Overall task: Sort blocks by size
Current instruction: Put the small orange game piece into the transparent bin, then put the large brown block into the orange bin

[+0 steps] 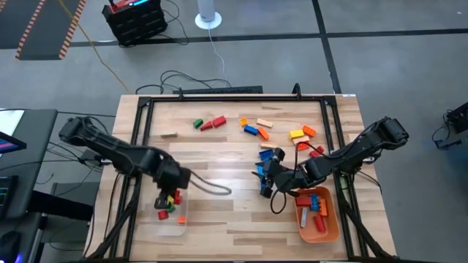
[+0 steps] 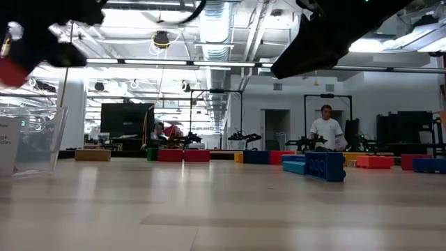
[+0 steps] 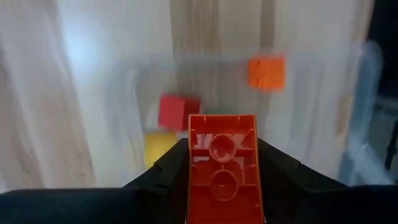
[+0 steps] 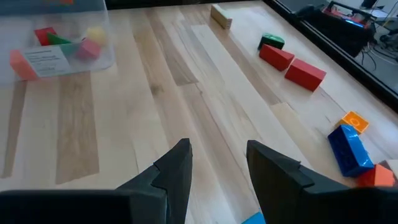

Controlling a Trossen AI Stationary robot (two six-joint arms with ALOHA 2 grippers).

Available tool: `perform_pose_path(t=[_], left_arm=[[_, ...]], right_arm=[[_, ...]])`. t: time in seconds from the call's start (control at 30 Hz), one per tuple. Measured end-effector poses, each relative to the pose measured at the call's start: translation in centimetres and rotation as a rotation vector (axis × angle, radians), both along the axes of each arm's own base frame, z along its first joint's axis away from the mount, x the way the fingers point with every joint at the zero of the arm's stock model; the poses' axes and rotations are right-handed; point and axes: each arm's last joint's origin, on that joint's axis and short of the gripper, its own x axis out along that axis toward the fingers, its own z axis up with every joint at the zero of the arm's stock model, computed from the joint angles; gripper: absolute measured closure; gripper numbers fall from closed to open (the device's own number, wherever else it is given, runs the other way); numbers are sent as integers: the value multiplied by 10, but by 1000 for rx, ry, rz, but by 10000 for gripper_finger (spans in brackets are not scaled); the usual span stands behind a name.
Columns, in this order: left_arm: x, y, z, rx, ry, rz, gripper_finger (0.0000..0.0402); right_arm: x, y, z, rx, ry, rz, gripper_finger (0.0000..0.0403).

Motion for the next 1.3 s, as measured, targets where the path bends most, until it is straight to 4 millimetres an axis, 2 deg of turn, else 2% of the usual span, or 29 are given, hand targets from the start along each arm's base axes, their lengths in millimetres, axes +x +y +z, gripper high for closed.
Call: perform_pose_path(t=[0.07,0.13,0.27,0.37,0.47,0.57,0.63,0.7,1.0,1.3], left_arm=[[-2,-6,-13,23,61,-22,262],[-1,-11,-24,42,109,-24,238],[4,-12,-31,66,166,11,188],[8,-11,-22,61,168,24,164],[10,-8,-4,52,147,18,156],[10,2,15,186,76,18,155],[7,14,22,348,26,29,154],[4,30,24,426,7,42,154],[-15,129,-9,427,73,179,177],[-18,202,-42,402,100,267,187]], right_arm=[[0,0,0,0,0,0,220],[0,0,0,0,0,-1,220],[0,0,0,7,3,9,220],[0,0,0,8,3,11,220],[0,0,0,9,4,11,220],[0,0,0,9,4,11,220],[0,0,0,9,4,11,220],[0,0,0,9,4,12,220],[1,0,0,-4,4,18,220],[3,-3,2,-6,-15,16,220]])
